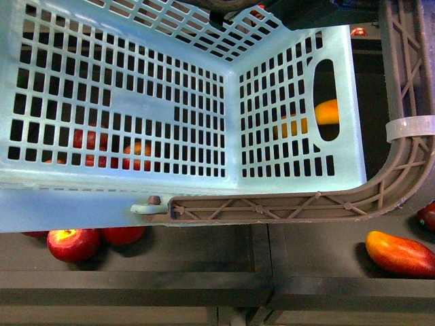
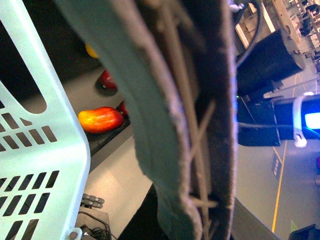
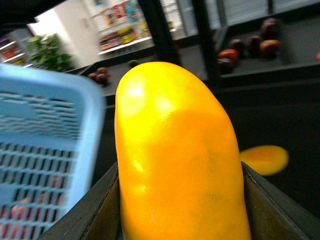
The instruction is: Pick mango and avocado into basket
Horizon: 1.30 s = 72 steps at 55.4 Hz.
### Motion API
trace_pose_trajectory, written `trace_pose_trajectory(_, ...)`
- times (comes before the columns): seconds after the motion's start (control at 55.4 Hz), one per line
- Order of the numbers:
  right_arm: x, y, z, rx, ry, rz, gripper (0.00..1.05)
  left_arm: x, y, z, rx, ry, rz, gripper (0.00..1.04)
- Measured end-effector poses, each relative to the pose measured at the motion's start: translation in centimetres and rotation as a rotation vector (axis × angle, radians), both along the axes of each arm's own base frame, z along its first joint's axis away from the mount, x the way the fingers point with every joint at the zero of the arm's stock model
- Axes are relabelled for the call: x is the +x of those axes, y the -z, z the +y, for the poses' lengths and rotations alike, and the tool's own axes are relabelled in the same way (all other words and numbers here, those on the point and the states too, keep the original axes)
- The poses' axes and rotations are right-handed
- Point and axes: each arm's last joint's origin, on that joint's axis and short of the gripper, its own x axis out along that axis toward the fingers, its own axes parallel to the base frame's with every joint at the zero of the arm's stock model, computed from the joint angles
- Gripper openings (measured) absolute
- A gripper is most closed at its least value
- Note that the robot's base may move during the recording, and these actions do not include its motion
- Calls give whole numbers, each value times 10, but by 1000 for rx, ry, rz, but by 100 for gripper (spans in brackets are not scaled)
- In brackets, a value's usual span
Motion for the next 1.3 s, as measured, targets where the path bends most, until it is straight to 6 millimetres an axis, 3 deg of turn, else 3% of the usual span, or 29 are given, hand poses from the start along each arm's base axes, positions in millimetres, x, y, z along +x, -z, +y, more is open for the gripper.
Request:
trace_pose_trajectory(0.108,-14,-22,36,-28,-176,-49,60,0,0,0,0,0,0,9)
trace_pose_trajectory(0.289,-33,-36,78,-48,-358,-82,60,0,0,0,0,0,0,9)
trace_pose_trajectory(0.577,-32,-19,109,-75,-398,-42,60,0,0,0,0,-2,0,9)
trace_pose_trajectory(0.812,-14,-1,130,-80,-378,-21,60,0,0,0,0,0,0,9)
trace_pose_trajectory(0.938,2,3,136,-69,-337,-26,61,0,0,0,1,-1,1,9)
trace_pose_trajectory(1.154,6,-10,118,-18,-196,-74,99,0,0,0,0,0,1,9)
trace_pose_trajectory(1.299,-8,-28,89,-9,-52,-111,97,0,2,0,1,-3,15,10)
